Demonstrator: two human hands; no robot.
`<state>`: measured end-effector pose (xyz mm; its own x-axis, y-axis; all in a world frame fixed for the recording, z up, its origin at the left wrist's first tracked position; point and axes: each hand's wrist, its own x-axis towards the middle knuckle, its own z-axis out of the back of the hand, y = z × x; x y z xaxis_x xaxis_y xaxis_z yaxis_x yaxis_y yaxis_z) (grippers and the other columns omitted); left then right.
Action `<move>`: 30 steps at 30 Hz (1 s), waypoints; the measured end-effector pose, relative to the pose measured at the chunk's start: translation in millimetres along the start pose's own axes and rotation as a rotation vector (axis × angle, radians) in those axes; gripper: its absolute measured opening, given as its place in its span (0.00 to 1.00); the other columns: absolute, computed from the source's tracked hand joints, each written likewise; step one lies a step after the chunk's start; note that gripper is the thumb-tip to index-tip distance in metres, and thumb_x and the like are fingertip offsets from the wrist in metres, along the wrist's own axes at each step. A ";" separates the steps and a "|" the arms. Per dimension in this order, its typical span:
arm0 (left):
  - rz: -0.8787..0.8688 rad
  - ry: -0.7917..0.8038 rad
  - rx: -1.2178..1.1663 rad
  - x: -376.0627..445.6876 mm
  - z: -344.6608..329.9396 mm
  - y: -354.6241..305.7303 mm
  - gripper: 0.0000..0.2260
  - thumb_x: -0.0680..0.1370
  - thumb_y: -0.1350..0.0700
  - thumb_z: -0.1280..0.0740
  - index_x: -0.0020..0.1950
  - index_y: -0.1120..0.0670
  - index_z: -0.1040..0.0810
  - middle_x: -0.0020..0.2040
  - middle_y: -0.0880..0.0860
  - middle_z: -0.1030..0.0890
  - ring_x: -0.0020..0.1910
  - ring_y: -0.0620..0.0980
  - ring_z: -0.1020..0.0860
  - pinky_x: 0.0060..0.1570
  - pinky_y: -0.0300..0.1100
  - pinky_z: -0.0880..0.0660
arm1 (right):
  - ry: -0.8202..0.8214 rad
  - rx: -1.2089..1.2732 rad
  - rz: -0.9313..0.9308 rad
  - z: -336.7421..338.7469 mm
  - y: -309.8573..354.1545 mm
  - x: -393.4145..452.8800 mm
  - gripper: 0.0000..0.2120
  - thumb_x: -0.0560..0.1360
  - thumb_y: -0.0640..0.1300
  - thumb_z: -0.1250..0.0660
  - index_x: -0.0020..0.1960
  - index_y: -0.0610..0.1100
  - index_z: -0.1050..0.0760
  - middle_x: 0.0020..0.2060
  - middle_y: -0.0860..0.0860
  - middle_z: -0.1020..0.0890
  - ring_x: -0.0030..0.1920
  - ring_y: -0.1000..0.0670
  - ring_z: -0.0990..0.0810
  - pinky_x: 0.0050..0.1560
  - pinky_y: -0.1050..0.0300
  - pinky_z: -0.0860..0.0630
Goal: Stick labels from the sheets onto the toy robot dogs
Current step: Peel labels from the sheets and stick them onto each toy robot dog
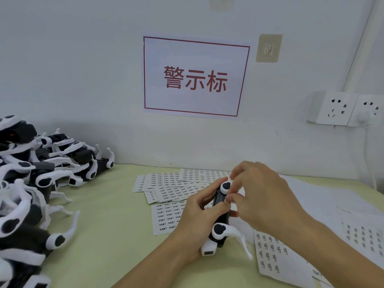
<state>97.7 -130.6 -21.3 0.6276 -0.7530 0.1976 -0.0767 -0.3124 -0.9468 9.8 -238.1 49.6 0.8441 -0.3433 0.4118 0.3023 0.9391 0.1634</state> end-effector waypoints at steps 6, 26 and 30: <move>0.008 -0.009 -0.003 0.6 0.4 1.2 0.22 0.79 0.69 0.36 0.67 0.48 0.21 0.60 0.51 0.17 0.52 0.54 0.15 0.48 0.39 0.21 | -0.020 0.042 -0.058 -1.6 -0.4 0.8 0.04 0.74 0.50 0.30 0.41 0.53 0.18 0.51 0.62 0.25 0.54 0.55 0.27 0.48 0.54 0.27; 0.119 -0.055 -0.367 9.6 9.1 1.2 0.25 0.70 0.67 0.34 0.66 0.52 0.20 0.57 0.65 0.19 0.47 0.62 0.19 0.44 0.50 0.22 | 0.349 0.391 0.302 15.3 -27.4 7.4 0.17 0.78 0.62 0.44 0.49 0.60 0.17 0.25 0.43 0.32 0.28 0.43 0.36 0.29 0.48 0.35; 0.115 -0.041 -0.370 8.8 9.8 -0.6 0.27 0.65 0.64 0.31 0.63 0.51 0.18 0.52 0.63 0.18 0.45 0.60 0.19 0.41 0.48 0.22 | 0.342 0.392 0.308 10.9 -30.4 7.2 0.14 0.79 0.61 0.45 0.57 0.70 0.22 0.23 0.47 0.33 0.25 0.50 0.38 0.29 0.53 0.38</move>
<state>110.8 -131.4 -21.5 0.6285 -0.7739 0.0779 -0.4184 -0.4208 -0.8049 1.9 -269.3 57.3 0.9810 0.0282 0.1918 -0.1094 0.8973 0.4278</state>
